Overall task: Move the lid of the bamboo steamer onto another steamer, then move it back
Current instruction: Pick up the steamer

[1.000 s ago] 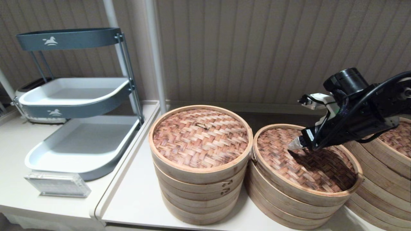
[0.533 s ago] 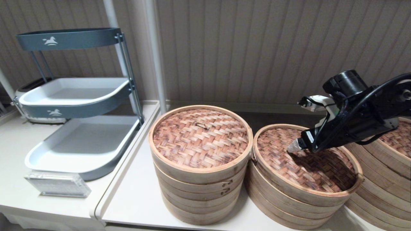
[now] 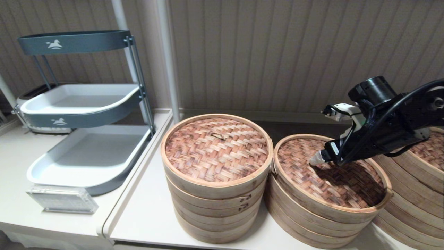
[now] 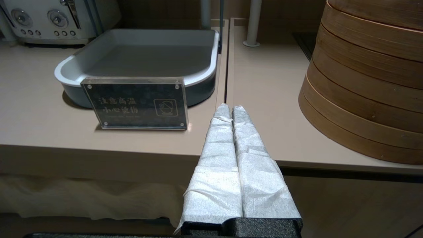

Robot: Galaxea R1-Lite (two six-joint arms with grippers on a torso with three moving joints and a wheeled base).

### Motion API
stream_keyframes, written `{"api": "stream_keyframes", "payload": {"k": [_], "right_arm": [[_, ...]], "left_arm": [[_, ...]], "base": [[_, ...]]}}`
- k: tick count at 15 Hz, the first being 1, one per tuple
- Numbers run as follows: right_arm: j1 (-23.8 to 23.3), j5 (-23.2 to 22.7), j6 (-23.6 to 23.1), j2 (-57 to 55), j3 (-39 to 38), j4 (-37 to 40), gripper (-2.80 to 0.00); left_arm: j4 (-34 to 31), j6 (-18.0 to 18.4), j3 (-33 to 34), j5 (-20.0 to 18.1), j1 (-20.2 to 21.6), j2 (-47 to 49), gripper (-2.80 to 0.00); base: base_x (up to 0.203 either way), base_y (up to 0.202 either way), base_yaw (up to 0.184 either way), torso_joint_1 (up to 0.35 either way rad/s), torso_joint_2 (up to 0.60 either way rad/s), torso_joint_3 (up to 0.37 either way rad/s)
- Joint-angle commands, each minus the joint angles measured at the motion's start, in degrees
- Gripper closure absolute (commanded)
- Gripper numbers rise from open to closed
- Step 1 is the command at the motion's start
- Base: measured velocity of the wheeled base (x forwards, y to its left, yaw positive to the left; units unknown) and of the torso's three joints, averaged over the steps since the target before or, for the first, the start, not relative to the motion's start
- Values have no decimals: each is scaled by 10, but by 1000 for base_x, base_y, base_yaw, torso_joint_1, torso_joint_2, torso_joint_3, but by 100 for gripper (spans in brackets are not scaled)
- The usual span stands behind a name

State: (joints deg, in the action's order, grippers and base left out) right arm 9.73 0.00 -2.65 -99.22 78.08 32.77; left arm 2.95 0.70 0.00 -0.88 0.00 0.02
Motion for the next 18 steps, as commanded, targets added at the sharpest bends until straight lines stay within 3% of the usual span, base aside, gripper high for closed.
{"api": "stream_keyframes", "payload": {"k": [1, 2, 3, 18], "right_arm": [[-1, 0, 0, -1, 0, 2, -280], [-1, 0, 0, 0, -1, 2, -280], [-1, 0, -1, 0, -1, 2, 0], [0, 0, -3, 7, -14, -9, 0]], "left_arm": [[0, 0, 16, 0, 0, 0, 0], [0, 0, 16, 0, 0, 0, 0], [0, 0, 16, 0, 0, 0, 0], [0, 0, 16, 0, 0, 0, 0]], "base": [[0, 0, 0, 0, 0, 0], [0, 0, 0, 0, 0, 0], [0, 0, 0, 0, 0, 0], [0, 0, 0, 0, 0, 0]]}}
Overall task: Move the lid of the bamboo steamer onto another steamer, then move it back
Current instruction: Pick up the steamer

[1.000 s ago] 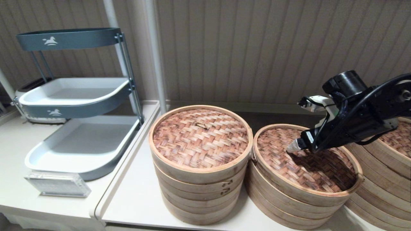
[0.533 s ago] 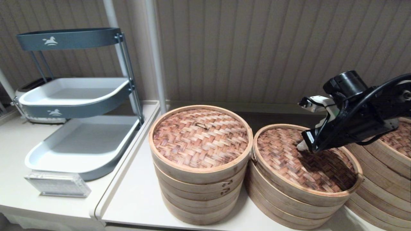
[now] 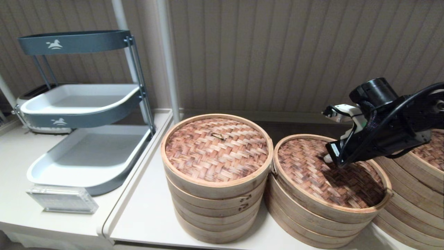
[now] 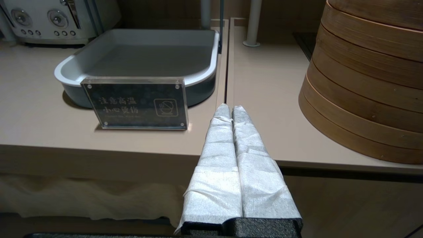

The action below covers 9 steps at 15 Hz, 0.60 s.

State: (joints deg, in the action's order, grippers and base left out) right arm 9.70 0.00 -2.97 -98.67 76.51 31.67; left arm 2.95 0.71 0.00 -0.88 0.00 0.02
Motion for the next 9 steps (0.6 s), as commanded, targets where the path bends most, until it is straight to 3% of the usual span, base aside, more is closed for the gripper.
{"api": "stream_keyframes", "payload": {"k": [1, 9], "right_arm": [[1, 0, 0, 6, 4, 2, 0], [5, 1, -1, 32, 31, 5, 0]], "left_arm": [[0, 0, 16, 0, 0, 0, 0], [0, 0, 16, 0, 0, 0, 0]], "base": [[0, 0, 0, 0, 0, 0], [0, 0, 0, 0, 0, 0]]}}
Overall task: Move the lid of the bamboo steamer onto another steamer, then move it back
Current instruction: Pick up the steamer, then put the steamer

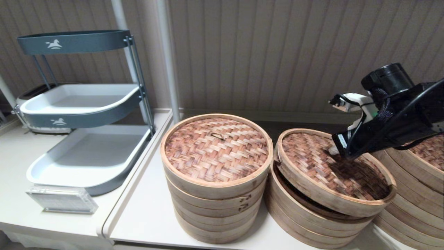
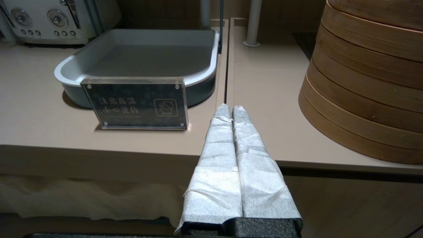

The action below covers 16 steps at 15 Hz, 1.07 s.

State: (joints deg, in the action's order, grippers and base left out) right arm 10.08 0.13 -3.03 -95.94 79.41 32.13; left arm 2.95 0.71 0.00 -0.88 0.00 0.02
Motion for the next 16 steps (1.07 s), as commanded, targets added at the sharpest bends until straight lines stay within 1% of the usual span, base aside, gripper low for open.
{"api": "stream_keyframes", "payload": {"k": [1, 7, 9, 13, 16], "right_arm": [[0, 0, 0, 5, 8, 2, 0], [0, 0, -1, 18, 38, 15, 0], [0, 0, -1, 20, 92, 54, 0], [0, 1, -1, 18, 168, 108, 0], [1, 1, -4, 12, 213, 129, 0]], "left_arm": [[0, 0, 16, 0, 0, 0, 0], [0, 0, 16, 0, 0, 0, 0], [0, 0, 16, 0, 0, 0, 0], [0, 0, 16, 0, 0, 0, 0], [0, 0, 16, 0, 0, 0, 0]], "base": [[0, 0, 0, 0, 0, 0], [0, 0, 0, 0, 0, 0], [0, 0, 0, 0, 0, 0], [0, 0, 0, 0, 0, 0], [0, 0, 0, 0, 0, 0]]}}
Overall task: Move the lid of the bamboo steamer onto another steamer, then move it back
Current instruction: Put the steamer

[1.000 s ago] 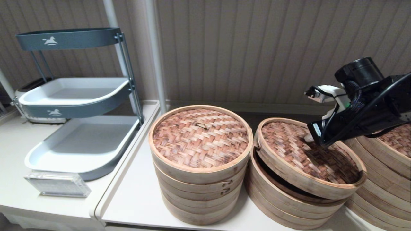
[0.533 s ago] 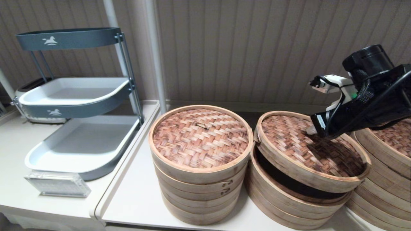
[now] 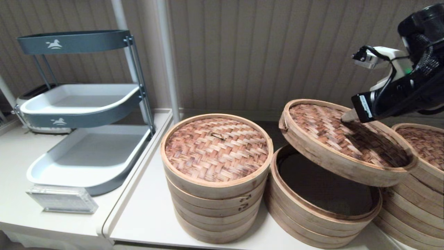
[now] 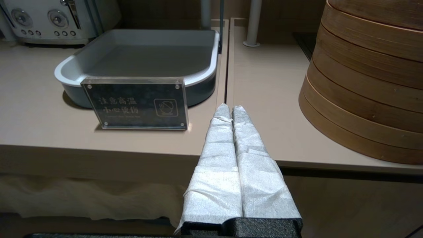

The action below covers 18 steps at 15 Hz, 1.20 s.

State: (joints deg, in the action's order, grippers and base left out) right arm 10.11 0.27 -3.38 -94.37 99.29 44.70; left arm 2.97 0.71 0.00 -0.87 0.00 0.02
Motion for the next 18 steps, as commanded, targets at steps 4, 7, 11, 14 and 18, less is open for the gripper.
{"api": "stream_keyframes", "payload": {"k": [4, 7, 11, 14, 18], "right_arm": [[21, 2, -1, -22, 92, 50, 0], [52, 39, -2, -36, 111, 58, 0], [112, 75, -3, -49, 114, 24, 0], [138, 84, -17, -51, 114, 15, 0], [170, 94, -37, -56, 113, -9, 0]], "left_arm": [[0, 0, 16, 0, 0, 0, 0], [0, 0, 16, 0, 0, 0, 0], [0, 0, 16, 0, 0, 0, 0], [0, 0, 16, 0, 0, 0, 0], [0, 0, 16, 0, 0, 0, 0]], "base": [[0, 0, 0, 0, 0, 0], [0, 0, 0, 0, 0, 0], [0, 0, 0, 0, 0, 0], [0, 0, 0, 0, 0, 0], [0, 0, 0, 0, 0, 0]]}}
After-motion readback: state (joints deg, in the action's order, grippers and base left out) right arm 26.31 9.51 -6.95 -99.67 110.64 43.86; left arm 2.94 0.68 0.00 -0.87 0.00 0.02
